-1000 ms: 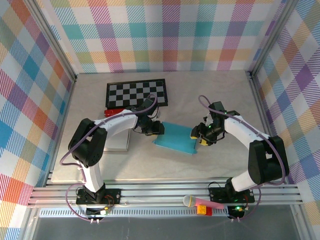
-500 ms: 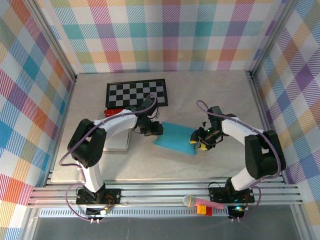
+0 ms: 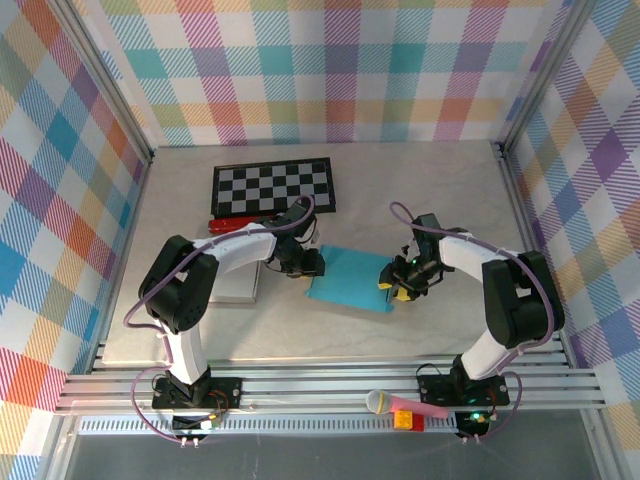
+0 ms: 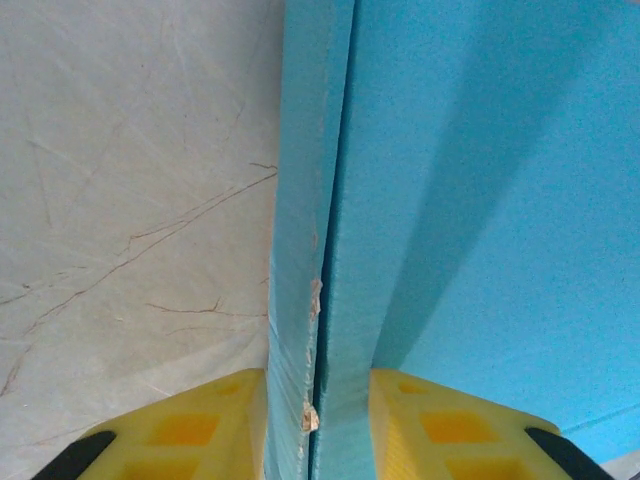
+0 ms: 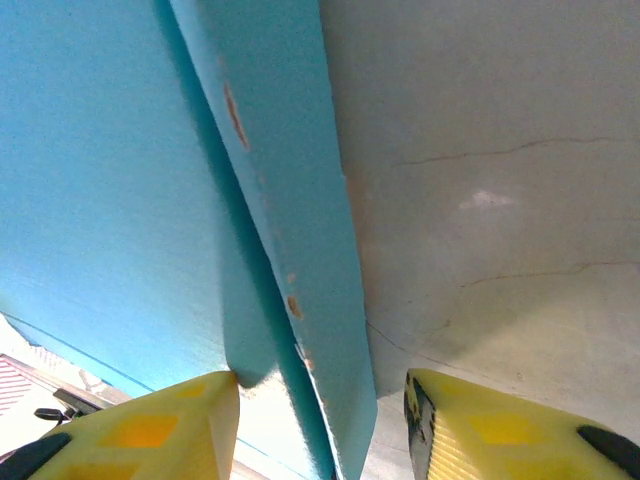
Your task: Fold the paper box
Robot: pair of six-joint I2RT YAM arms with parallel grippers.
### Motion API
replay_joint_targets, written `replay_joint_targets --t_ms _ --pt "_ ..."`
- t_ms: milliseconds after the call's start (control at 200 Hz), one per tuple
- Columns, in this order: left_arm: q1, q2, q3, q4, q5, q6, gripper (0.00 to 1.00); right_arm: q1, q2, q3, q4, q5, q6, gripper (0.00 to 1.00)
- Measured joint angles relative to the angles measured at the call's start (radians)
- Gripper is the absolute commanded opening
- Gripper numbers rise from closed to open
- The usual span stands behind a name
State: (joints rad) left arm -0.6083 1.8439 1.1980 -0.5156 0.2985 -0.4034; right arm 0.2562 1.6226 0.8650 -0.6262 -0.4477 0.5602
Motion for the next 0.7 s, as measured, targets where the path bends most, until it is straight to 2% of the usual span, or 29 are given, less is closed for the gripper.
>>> replay_joint_targets --t_ms 120,375,700 --pt "0.000 0.000 -0.008 0.017 0.008 0.000 0.28 0.000 0.000 0.000 0.002 -0.004 0.000 0.48" --pt "0.001 -0.013 -0.045 0.082 0.043 -0.010 0.16 0.000 0.011 0.000 0.035 -0.045 -0.023 0.55" --pt "0.033 -0.033 -0.110 0.174 0.116 -0.046 0.08 -0.031 0.018 0.046 0.022 -0.060 -0.070 0.65"
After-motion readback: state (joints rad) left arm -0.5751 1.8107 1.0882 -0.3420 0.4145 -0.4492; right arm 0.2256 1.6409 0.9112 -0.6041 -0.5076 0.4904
